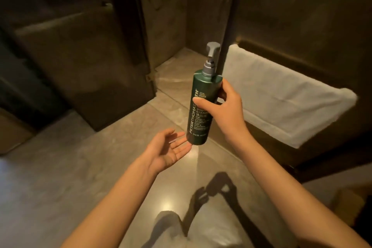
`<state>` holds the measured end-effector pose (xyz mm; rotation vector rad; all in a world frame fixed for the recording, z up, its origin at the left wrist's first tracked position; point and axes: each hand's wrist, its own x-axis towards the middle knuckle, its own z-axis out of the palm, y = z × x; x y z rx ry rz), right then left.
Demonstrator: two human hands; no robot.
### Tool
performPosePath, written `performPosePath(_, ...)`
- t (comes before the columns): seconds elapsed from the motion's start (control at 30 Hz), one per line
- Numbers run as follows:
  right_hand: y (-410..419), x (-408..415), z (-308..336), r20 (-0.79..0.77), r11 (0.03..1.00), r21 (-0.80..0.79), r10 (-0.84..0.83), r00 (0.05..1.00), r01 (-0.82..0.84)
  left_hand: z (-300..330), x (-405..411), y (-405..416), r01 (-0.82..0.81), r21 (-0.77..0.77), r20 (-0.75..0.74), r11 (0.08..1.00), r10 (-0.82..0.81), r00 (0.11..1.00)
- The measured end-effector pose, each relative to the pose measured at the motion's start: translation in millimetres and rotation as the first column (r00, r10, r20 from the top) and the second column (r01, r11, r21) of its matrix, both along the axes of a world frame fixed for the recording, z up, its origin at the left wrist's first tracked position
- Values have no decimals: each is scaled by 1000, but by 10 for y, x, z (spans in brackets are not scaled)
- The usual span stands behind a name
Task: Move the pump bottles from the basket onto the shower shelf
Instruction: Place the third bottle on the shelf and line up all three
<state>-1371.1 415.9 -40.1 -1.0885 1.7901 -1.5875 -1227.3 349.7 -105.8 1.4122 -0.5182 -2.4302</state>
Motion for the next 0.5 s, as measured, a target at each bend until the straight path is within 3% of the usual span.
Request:
performPosePath(0.23, -1064, 59, -2, 14, 993, -43, 112, 994, -111, -42, 178, -895, -177, 6, -15, 984, 178, 984)
performPosePath(0.5, -2507, -681, 186, -29, 988, -117, 102, 994, -105, 191, -534, -2348, -178, -18, -72, 984, 177, 982)
